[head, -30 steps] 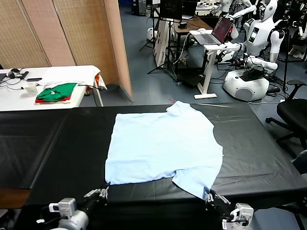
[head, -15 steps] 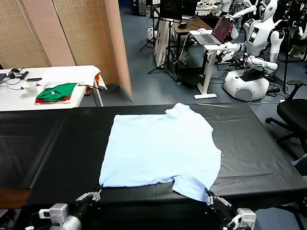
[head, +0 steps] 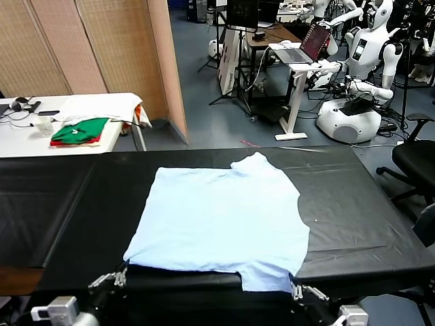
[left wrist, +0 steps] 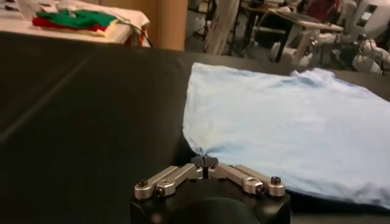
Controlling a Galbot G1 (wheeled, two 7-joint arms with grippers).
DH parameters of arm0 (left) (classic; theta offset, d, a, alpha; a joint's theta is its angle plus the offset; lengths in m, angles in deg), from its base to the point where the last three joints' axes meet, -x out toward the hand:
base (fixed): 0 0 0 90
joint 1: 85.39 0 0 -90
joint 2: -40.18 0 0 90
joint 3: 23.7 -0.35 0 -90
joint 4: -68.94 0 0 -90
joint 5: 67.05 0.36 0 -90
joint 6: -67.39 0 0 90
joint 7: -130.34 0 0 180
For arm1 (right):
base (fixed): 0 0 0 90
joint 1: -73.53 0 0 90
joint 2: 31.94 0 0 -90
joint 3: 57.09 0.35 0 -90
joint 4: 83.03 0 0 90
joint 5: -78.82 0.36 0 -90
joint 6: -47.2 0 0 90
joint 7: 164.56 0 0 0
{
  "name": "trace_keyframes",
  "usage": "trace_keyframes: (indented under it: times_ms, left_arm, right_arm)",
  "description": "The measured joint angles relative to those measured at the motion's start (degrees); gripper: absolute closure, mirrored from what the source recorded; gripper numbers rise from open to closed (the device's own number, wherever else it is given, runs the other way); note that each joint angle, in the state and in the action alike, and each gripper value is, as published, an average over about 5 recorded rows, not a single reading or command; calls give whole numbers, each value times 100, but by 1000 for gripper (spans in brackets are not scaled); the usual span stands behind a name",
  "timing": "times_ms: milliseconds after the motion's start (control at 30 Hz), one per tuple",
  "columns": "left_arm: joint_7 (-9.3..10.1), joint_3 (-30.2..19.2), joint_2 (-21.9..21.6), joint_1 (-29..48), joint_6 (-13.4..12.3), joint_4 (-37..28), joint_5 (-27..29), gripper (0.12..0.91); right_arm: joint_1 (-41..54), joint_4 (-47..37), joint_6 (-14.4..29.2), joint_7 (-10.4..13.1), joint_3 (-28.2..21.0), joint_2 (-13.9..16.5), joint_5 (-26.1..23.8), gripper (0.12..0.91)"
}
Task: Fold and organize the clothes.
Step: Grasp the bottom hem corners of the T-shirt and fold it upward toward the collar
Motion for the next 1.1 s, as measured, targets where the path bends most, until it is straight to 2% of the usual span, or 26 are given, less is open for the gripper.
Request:
trace_keyframes:
  times_ms: [167, 433, 800, 1100]
  left_arm:
    - [-74, -226, 70, 653, -62, -346, 136, 882]
    - [-17, -252, 33, 1240, -162, -801, 295, 882]
    - [-21, -528, -57, 1763, -160, -1457, 600, 882]
    - [-20, -732, -208, 2160, -163, -1993, 681, 882]
  right_arm:
    - [883, -630, 9, 100, -165, 273, -19, 885]
    - [1950, -1405, 35, 110, -509, 602, -108, 885]
    - [2756, -2196, -50, 75, -1036, 706, -370, 885]
    - [2910, -2537, -197, -100, -1092, 591, -417, 885]
